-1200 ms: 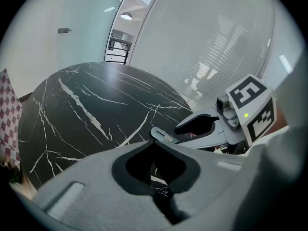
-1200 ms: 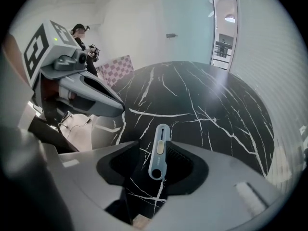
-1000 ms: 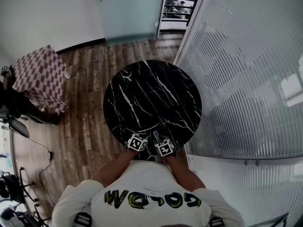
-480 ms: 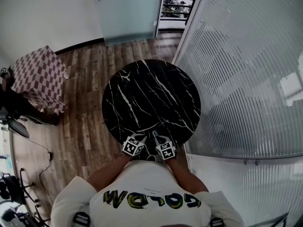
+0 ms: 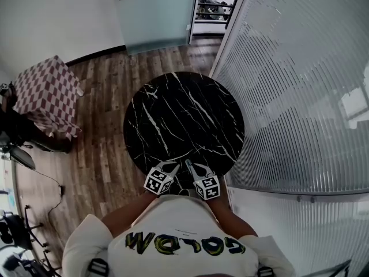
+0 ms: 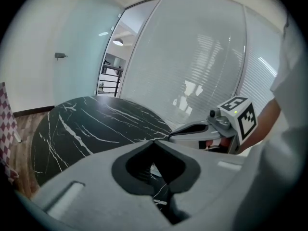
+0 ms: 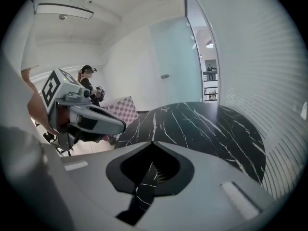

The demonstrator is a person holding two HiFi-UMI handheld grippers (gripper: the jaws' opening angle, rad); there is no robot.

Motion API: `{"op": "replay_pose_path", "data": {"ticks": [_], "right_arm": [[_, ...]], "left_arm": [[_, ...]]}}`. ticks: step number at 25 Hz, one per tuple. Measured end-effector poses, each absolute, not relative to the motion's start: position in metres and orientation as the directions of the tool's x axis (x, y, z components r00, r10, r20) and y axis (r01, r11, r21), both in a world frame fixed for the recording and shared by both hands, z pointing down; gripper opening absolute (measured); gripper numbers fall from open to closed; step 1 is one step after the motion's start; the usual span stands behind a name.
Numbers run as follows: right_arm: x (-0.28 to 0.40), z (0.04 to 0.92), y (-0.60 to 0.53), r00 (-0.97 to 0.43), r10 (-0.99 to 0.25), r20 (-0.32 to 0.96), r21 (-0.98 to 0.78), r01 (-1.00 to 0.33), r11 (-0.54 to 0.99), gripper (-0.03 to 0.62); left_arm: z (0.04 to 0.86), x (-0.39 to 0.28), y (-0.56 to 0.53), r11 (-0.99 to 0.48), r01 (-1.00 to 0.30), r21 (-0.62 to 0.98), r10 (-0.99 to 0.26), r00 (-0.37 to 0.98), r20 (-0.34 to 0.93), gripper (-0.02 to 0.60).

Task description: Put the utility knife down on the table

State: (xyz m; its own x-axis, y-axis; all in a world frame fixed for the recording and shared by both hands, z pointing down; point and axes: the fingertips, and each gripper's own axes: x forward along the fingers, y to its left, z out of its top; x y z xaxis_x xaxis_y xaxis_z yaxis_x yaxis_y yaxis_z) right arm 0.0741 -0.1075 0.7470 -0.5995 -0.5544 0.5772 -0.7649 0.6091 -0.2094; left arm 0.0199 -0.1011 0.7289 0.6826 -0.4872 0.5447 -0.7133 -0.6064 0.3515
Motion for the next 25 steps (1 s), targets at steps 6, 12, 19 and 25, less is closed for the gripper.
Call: {"op": "replay_pose_path", "data": {"ticks": [6,12,19,25], "right_arm": [[0.070,0.696,-0.111,-0.639,-0.590,0.493,-0.214,-0.747,0.630,0.002],[0.063,0.633,-0.113,-0.673,-0.624,0.399,-0.229,-0.731,0.642,0.003],[0.054,0.569,-0.117,-0.695,-0.656,0.294,-0.225,-0.717,0.659,0.002],[0.053,0.520,-0.119,-0.703,-0.681,0.206,-0.197,-0.712,0.674,0.002]], "left_arm": [[0.678,0.019,-0.110,-0.629,-0.711,0.315,-0.553,0.694,0.461,0.002],[0.620,0.017,-0.116,-0.651,-0.712,0.264,-0.616,0.698,0.365,0.002],[0.562,0.022,-0.121,-0.669,-0.701,0.248,-0.653,0.713,0.257,0.002],[0.517,0.027,-0.121,-0.689,-0.696,0.202,-0.676,0.717,0.169,0.002]]}}
